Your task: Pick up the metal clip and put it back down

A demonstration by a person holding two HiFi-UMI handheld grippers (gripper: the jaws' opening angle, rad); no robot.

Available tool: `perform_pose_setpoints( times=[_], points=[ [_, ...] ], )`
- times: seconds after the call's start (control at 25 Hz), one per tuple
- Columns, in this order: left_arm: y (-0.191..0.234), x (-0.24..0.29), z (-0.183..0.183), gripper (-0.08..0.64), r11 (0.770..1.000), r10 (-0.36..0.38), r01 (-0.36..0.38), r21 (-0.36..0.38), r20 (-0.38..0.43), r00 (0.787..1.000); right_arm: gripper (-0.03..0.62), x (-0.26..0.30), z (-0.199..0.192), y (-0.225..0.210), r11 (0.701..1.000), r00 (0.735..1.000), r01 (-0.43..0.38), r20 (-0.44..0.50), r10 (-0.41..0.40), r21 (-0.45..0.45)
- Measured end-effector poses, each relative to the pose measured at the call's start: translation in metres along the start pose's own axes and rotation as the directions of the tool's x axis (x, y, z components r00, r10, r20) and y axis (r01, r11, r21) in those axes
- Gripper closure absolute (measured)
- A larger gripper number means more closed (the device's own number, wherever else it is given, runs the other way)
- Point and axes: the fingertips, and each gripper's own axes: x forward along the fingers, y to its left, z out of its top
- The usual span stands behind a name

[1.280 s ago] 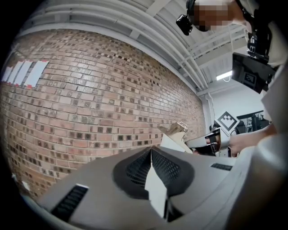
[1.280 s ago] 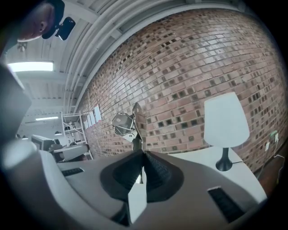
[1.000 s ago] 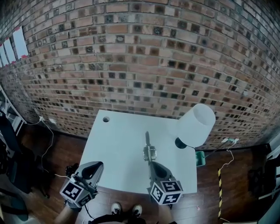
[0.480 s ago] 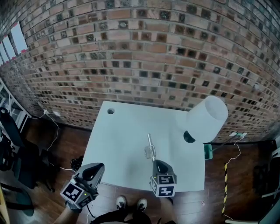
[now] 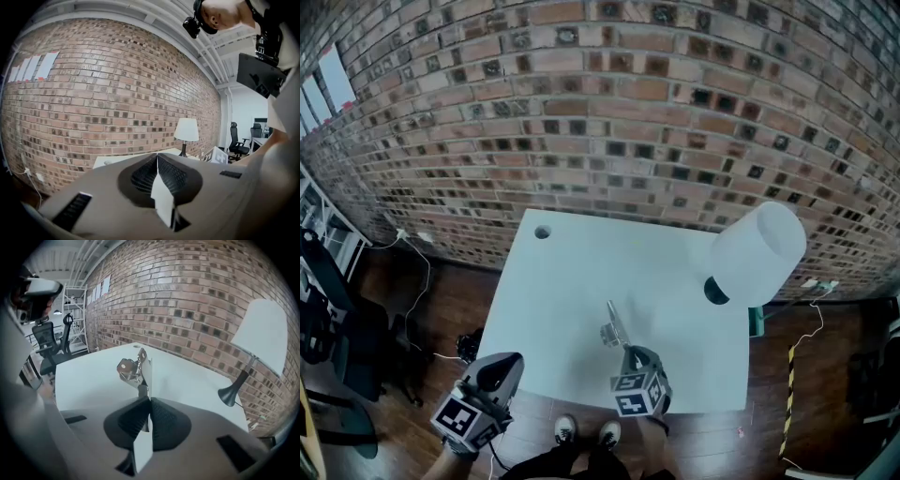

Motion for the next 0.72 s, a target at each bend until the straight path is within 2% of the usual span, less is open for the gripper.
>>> perform_pose_setpoints(
  times=[0.24, 0.44, 0.72],
  points=[
    [0.004, 0.005, -0.003, 0.549, 1.000, 0.003, -0.003, -0.005, -0.015, 1.000, 0.597, 0.019, -0.012, 0.008, 0.992, 0.997, 0.033, -0.065, -0.041, -0.123],
    [0.002, 0.011, -0.007, 0.552, 1.000, 0.000, 0.000, -0.003, -0.024, 1.000, 0.595, 0.031, -0.026, 0.009, 0.951, 0.987, 0.086, -0.103, -0.122, -0.298],
    [-0.003, 0.018, -0.009, 0.557, 1.000, -0.013, 0.013, -0.008, -0.032, 0.999, 0.595, 0.040, -0.038, 0.008, 0.920, 0.975, 0.124, -0.126, -0.182, -0.372]
  ],
)
